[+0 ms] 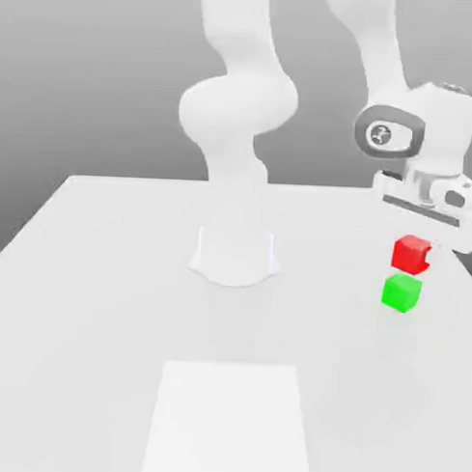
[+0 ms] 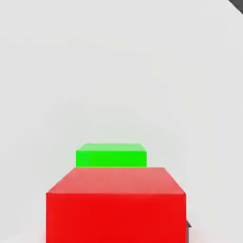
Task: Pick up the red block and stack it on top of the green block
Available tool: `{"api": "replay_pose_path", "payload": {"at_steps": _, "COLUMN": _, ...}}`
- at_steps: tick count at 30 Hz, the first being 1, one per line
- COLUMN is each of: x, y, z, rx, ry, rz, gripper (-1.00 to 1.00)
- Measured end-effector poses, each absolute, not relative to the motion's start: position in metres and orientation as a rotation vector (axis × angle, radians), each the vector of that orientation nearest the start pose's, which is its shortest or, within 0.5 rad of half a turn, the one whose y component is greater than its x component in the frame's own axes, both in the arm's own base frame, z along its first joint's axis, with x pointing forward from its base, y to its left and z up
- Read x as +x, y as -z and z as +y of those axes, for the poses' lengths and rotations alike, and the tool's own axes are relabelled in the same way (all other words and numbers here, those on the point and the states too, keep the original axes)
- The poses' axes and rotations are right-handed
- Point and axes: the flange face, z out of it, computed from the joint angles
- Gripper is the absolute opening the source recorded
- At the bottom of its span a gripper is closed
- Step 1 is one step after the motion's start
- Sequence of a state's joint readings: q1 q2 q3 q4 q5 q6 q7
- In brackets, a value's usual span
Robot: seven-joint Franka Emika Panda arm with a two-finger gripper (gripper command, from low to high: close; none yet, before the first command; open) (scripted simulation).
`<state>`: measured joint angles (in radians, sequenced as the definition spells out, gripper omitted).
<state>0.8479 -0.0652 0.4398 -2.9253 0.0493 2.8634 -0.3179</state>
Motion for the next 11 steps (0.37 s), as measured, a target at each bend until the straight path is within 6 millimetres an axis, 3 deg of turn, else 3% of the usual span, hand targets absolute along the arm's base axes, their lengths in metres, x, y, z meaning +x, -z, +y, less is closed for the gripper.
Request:
{"api": "replay_pose_path", "payload": {"at_steps": 2, "x": 0.099, "y": -0.187, "z": 0.318, "rx": -2.242, "ry": 0.004, "rz": -2.212, "gripper": -1.0}}
{"api": "replay_pose_path", "payload": {"at_steps": 3, "x": 0.098, "y": -0.182, "z": 0.318, "rx": -2.239, "ry": 0.001, "rz": -2.211, "gripper": 1.0}}
{"api": "replay_pose_path", "payload": {"at_steps": 11, "x": 0.098, "y": -0.185, "z": 0.318, "rx": -2.24, "ry": 0.005, "rz": -2.211, "gripper": 1.0}}
